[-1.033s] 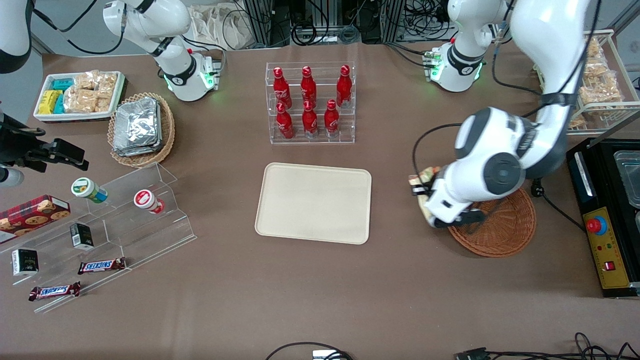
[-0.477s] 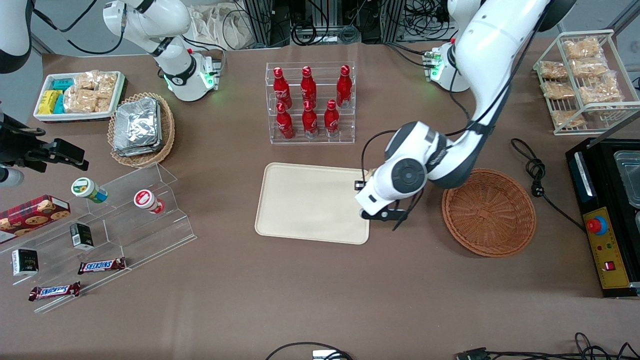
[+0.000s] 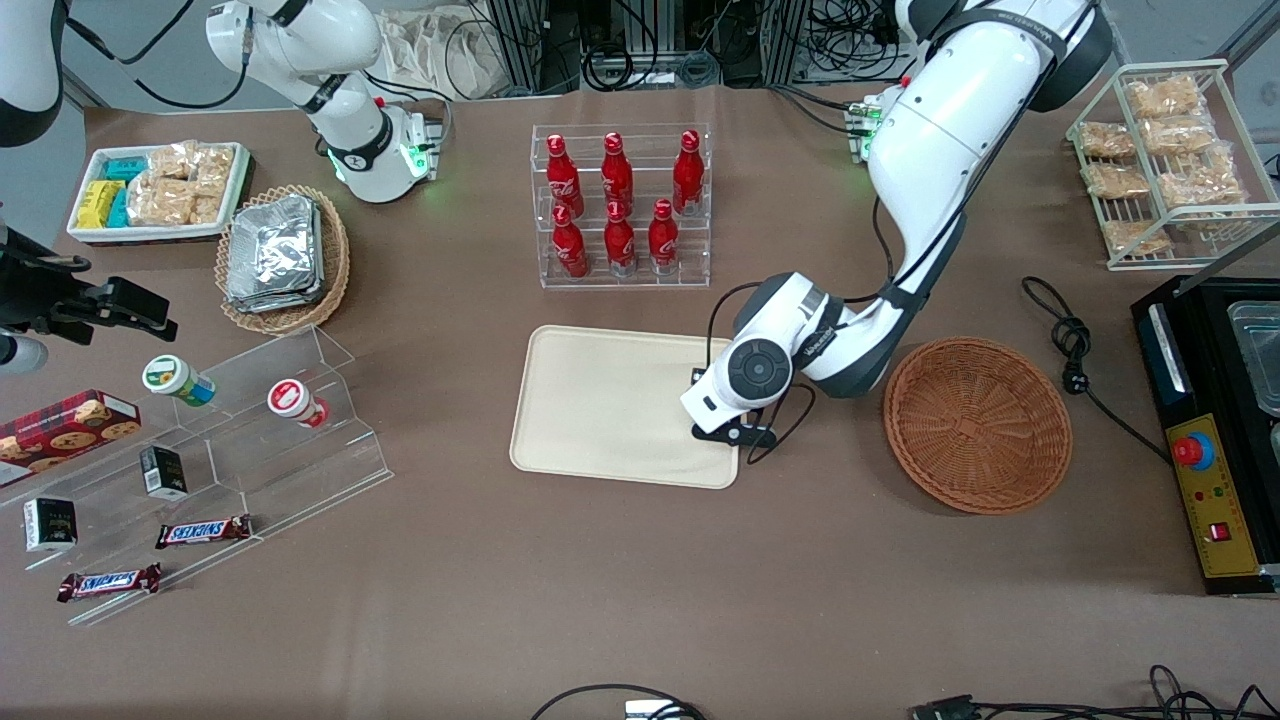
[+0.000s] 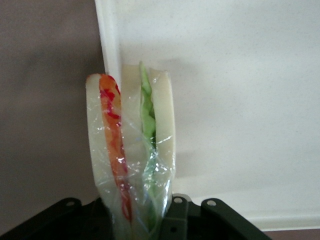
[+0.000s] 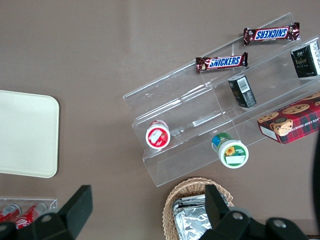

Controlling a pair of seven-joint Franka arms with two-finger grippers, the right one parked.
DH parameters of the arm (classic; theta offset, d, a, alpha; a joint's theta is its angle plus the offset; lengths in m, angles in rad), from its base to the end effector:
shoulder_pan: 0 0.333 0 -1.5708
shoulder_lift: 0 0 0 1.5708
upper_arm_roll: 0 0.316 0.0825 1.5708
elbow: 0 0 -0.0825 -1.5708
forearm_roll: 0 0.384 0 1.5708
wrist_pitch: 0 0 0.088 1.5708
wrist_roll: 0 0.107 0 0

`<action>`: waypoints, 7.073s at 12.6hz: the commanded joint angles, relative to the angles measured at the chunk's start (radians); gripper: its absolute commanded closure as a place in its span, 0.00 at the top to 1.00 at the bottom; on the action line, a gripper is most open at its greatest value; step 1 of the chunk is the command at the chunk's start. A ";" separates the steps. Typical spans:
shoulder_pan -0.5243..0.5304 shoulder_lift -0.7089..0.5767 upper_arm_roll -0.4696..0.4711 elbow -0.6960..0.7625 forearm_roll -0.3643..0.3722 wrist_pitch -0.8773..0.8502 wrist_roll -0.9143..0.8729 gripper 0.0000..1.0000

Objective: Place sandwich from basket to tray

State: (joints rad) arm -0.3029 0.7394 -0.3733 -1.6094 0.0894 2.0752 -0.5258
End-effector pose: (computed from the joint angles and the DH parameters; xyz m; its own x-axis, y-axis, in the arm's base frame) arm 0.5398 -0.3920 0.2000 0.9493 -0.1413 -0.2807 -0.1337 -0.9899 0.0464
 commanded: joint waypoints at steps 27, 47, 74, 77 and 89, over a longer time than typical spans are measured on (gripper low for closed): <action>0.252 -0.446 0.014 0.232 0.023 -0.530 0.121 1.00; 0.340 -0.696 0.163 0.011 0.013 -0.595 0.409 1.00; 0.363 -0.764 0.188 -0.092 -0.011 -0.494 0.521 1.00; 0.363 -0.764 0.188 -0.095 -0.016 -0.484 0.512 1.00; 0.363 -0.765 0.188 -0.095 -0.051 -0.486 0.474 1.00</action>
